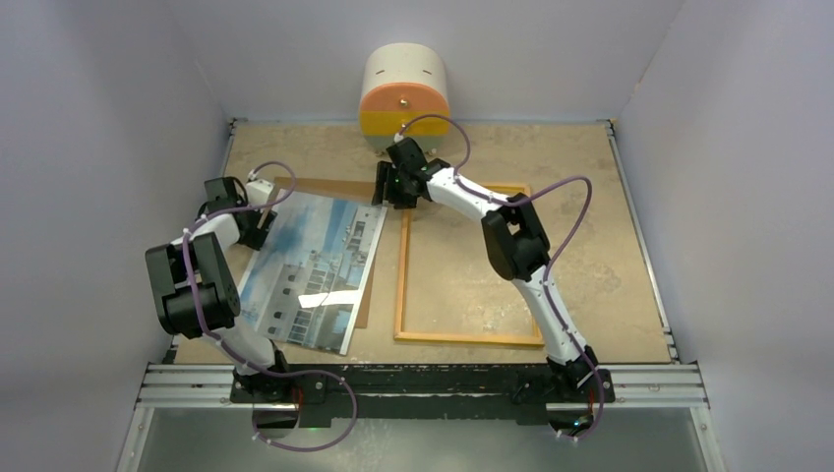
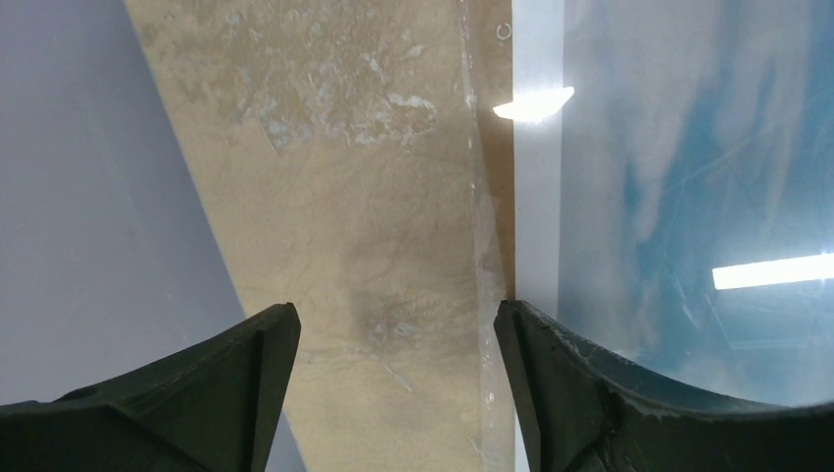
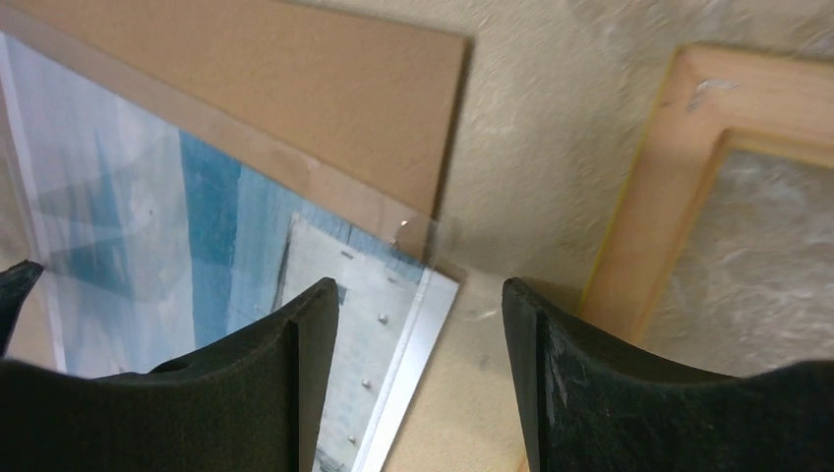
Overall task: Put the photo into the frame
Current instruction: Pick up the photo frame item at the center of the board.
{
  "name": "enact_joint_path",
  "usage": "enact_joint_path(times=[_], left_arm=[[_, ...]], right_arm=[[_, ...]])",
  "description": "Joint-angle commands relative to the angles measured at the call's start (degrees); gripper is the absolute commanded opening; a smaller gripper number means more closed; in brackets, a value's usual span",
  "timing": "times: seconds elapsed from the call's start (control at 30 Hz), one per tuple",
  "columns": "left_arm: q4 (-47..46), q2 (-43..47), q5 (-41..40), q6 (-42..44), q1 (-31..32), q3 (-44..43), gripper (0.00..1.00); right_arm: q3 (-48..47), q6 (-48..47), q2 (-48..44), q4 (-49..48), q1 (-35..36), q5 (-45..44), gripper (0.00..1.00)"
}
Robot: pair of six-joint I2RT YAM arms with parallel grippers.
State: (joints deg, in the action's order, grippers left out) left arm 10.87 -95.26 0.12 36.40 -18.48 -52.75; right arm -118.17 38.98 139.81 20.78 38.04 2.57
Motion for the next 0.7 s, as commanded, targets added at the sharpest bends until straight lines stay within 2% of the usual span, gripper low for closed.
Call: enact_joint_path(times=[0.0, 0.43, 0.67], left_arm=[[1.26, -3.29, -2.08, 1.31, 1.28, 3.0, 0.78], [1.52, -1.93, -2.2, 1.5, 2.6, 3.67, 0.78], [1.93, -1.55, -1.99, 1.65, 2.99, 3.94, 0.78]], right_arm=[[-2.44, 1.42, 1.06, -0.94, -1.19, 2.2, 0.64], [2.77, 8.33, 1.3, -13.19, -2.64, 16.77, 0.59], [5.24, 9.79, -2.48, -17.34, -2.97, 18.68, 0.56]])
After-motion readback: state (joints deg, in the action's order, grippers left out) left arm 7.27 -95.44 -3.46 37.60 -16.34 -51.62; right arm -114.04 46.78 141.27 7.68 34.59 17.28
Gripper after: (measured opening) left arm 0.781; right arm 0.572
